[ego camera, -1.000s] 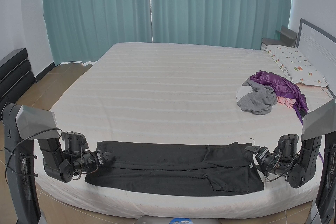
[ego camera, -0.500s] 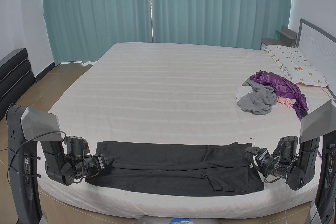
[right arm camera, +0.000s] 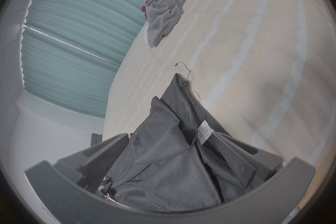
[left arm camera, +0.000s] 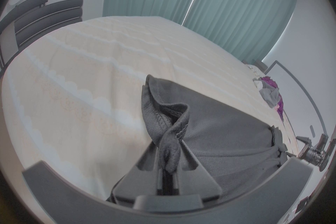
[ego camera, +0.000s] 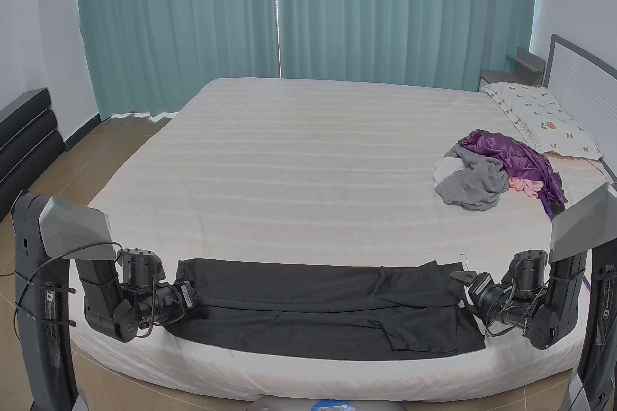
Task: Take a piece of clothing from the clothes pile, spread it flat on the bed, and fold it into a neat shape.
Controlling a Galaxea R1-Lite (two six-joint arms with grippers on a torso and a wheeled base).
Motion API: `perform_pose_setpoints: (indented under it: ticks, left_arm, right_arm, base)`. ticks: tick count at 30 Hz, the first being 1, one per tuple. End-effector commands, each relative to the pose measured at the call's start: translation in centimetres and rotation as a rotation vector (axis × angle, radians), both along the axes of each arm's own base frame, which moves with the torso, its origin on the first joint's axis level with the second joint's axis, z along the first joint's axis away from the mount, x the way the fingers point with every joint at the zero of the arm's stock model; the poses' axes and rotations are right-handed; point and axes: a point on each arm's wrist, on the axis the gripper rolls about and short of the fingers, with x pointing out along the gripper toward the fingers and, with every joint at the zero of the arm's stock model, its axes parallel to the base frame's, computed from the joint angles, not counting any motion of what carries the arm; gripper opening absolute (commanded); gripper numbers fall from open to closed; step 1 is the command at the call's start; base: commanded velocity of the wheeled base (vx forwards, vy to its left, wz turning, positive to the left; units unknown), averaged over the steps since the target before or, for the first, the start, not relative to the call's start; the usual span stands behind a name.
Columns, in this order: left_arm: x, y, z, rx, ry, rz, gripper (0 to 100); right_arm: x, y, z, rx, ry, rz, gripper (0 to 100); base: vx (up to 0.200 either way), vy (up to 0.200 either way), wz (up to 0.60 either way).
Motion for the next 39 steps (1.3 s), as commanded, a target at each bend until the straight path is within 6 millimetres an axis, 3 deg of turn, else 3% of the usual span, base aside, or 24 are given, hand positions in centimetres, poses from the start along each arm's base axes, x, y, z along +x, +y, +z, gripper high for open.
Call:
perform_pose_setpoints:
  ticks: [1, 24, 30, 39]
  left_arm:
    - [0.04, -0.05, 0.27, -0.011, -0.018, 0.010, 0]
    - [0.11, -0.01, 0.17, -0.017, -0.056, 0.037, 0]
    - [0.65, 0.01, 0.37, -0.016, -0.077, 0.071, 0]
    - [0.69, -0.19, 0.49, -0.018, -0.081, 0.066, 0]
  right_arm:
    - [-0.01, -0.08, -0.04, -0.001, 0.002, -0.002, 100]
    - [-0.07, -0.01, -0.20, -0.004, 0.007, 0.003, 100]
    - [-0.07, -0.01, -0.20, -0.004, 0.007, 0.003, 100]
    - [-0.04, 0.00, -0.23, -0.004, 0.007, 0.003, 100]
  base:
    - [0.000, 0.000, 0.00]
    - [0.000, 0.000, 0.00]
    - [-0.200, 0.000, 0.00]
    - [0.000, 0.000, 0.00]
